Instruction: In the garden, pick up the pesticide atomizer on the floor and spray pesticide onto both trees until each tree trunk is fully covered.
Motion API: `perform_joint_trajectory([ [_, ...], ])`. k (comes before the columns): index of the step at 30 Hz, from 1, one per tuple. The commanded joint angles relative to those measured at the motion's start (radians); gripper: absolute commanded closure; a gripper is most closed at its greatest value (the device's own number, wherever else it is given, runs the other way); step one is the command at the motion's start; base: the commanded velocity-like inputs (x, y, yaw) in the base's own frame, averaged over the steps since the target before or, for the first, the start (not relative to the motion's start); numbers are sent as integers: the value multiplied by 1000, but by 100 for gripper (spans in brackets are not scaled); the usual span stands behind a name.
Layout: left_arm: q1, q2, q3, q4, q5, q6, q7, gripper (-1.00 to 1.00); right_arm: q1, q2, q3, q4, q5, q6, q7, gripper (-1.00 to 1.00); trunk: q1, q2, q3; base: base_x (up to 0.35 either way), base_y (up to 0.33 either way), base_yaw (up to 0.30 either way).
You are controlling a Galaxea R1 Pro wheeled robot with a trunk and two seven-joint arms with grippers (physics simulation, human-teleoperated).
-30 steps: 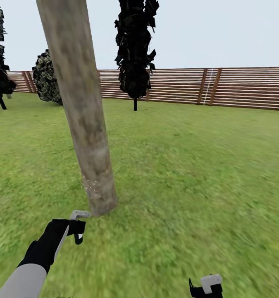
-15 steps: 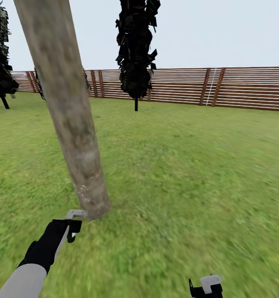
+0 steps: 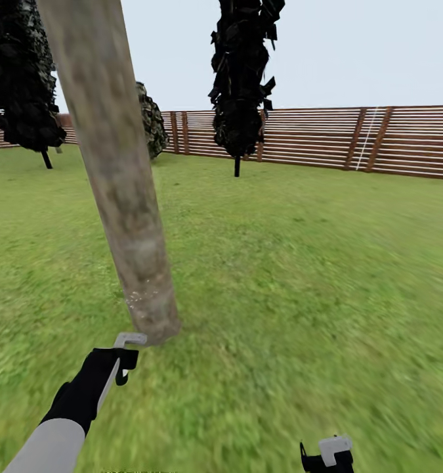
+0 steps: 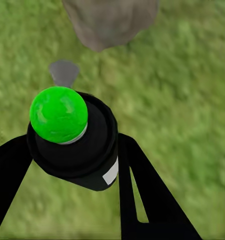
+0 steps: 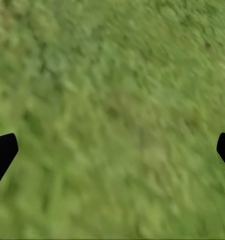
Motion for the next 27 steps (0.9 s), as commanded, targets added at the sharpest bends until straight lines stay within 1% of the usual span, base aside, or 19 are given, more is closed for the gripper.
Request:
perform_joint_trajectory([
  [1, -1, -1, 2, -1, -9, 4, -5, 100, -1, 0, -4, 1, 11, -2, -7, -100, 0, 0, -1, 74, -273, 277],
  [4, -1, -1, 8, -2, -9, 4, -4, 100, -1, 0, -5, 1, 11, -2, -7, -100, 0, 0, -1, -23, -270, 169],
  [8, -2, 4, 14, -2, -9, 6, -1, 100, -1, -2, -6, 1, 11, -4, -7, -100, 0, 0, -1, -112, -248, 21],
  [11, -14, 8, 27, -2, -10, 15, 3, 100, -1, -2, -5, 1, 11, -4, -7, -100, 0, 0, -1, -93, -188, 1],
  [13, -9, 13, 34, 6, -11, 19, 3, 100, -1, -1, -5, 1, 11, -4, -7, -100, 0, 0, -1, -82, -85, 0],
  [15, -3, 16, 65, 63, -13, 14, 7, 100, -1, -1, -3, 1, 12, -4, -7, -100, 0, 0, -1, -13, -13, 0],
  [18, -1, 17, 97, 152, -14, -3, 8, 100, -1, -1, -3, 1, 12, -4, -7, -100, 0, 0, -1, -4, -4, 0],
  [19, -1, 16, 102, 172, -14, -22, 9, 100, -1, -1, -3, 2, 12, -4, -7, -100, 0, 0, -1, 0, 0, 0],
  [22, -1, 12, 104, 189, -15, -81, 12, 100, -1, -1, -2, 3, 13, -3, -7, -100, 0, 0, -1, 14, 0, 0],
  [27, -2, 9, 108, 194, -19, -96, 14, 100, -1, 3, 0, 8, 15, 0, -4, -100, 0, 0, -1, 267, 0, 0],
])
